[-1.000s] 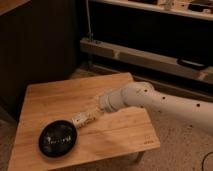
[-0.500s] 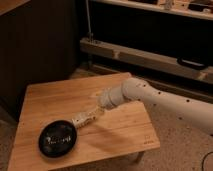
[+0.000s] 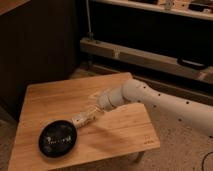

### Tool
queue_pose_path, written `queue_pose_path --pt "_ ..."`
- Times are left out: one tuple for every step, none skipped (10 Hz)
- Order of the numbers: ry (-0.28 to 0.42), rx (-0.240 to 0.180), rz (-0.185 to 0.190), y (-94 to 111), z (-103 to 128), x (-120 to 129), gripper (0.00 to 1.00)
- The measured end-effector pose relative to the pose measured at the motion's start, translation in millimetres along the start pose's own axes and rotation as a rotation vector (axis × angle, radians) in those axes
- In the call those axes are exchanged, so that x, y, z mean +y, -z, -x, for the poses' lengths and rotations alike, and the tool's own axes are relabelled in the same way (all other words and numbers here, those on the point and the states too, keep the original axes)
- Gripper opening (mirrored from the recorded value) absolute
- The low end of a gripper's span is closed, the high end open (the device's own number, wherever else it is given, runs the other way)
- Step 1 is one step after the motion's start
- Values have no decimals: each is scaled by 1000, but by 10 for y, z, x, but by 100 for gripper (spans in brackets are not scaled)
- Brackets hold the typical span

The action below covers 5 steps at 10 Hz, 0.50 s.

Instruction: Place the bottle in the ceramic bowl

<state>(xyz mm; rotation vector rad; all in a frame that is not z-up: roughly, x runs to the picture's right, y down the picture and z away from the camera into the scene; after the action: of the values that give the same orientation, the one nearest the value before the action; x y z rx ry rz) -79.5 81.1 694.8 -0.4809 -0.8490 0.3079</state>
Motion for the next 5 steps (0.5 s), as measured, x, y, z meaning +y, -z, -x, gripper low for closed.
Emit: queue_pose_path --pt "126 -30 25 -17 6 5 65" --pt "223 -47 49 -19 17 0 65" --pt "348 -58 87 -32 26 -5 65" --pt "481 -36 137 -47 22 -43 65" --pt "556 9 164 -72 28 -61 65"
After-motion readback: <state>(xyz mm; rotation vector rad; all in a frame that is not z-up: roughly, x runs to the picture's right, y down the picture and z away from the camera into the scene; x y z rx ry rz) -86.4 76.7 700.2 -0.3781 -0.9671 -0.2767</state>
